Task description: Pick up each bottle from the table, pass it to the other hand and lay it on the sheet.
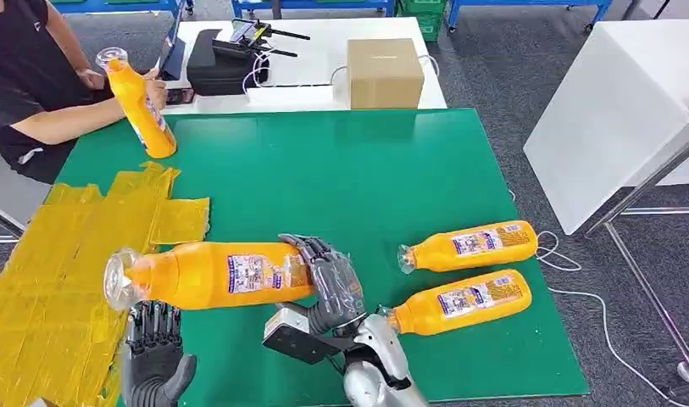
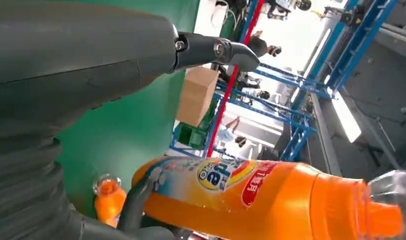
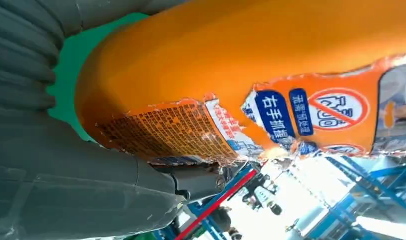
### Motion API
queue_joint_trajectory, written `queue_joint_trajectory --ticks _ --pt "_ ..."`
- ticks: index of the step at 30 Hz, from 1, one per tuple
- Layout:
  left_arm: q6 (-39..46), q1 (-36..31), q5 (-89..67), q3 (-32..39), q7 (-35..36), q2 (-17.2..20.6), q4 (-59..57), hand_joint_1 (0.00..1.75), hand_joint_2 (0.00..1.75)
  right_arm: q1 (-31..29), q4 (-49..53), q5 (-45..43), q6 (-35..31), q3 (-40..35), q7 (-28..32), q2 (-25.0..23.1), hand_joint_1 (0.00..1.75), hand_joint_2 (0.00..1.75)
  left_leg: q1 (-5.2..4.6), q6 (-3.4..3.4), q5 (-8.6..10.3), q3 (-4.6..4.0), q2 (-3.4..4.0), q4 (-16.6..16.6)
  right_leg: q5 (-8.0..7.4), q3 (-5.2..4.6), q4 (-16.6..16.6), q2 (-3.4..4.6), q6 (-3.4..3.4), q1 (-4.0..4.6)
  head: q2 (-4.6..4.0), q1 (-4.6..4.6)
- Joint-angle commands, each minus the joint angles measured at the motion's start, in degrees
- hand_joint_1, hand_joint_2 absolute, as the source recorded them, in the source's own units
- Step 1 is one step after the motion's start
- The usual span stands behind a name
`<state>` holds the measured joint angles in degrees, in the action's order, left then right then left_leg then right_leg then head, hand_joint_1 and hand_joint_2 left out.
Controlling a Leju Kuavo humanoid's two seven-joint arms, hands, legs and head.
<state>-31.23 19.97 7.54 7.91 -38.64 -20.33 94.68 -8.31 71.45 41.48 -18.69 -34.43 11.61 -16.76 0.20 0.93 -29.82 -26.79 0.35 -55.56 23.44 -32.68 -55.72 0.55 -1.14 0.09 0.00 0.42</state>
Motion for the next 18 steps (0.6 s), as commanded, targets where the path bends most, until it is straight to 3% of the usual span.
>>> queue_joint_trajectory --ticks 1,12,18 --pt "-0.05 -1.47 -0.20 -0.73 0.00 0.33 -4.22 0.00 1.75 -2.82 -4.63 -0.29 0.17 -1.85 0.12 0.56 1.75 1.75 0.03 -0.04 0.00 0.15 -0.01 0.12 0.00 0.15 0.11 -0.02 -0.02 0.03 0.00 0.02" --pt "-2.08 -3.27 -2.24 -0.62 -0.89 0.33 -5.34 0.00 1.75 -8.47 -18.11 -2.37 2.68 -5.69 1.66 -1.16 1.75 1.75 0.02 -0.03 0.03 0.15 0.00 0.14 -0.04 0.14 0.13 -0.02 -0.02 0.02 0.00 0.00" --pt "-2.08 -3.34 -2.26 -0.60 -0.90 0.33 -5.37 0.00 1.75 -8.40 -18.24 -2.37 2.56 -5.78 1.73 -1.36 1.75 1.75 0.04 -0.04 0.00 0.16 0.00 0.12 -0.01 0.14 0.11 -0.01 -0.03 0.04 0.00 0.02"
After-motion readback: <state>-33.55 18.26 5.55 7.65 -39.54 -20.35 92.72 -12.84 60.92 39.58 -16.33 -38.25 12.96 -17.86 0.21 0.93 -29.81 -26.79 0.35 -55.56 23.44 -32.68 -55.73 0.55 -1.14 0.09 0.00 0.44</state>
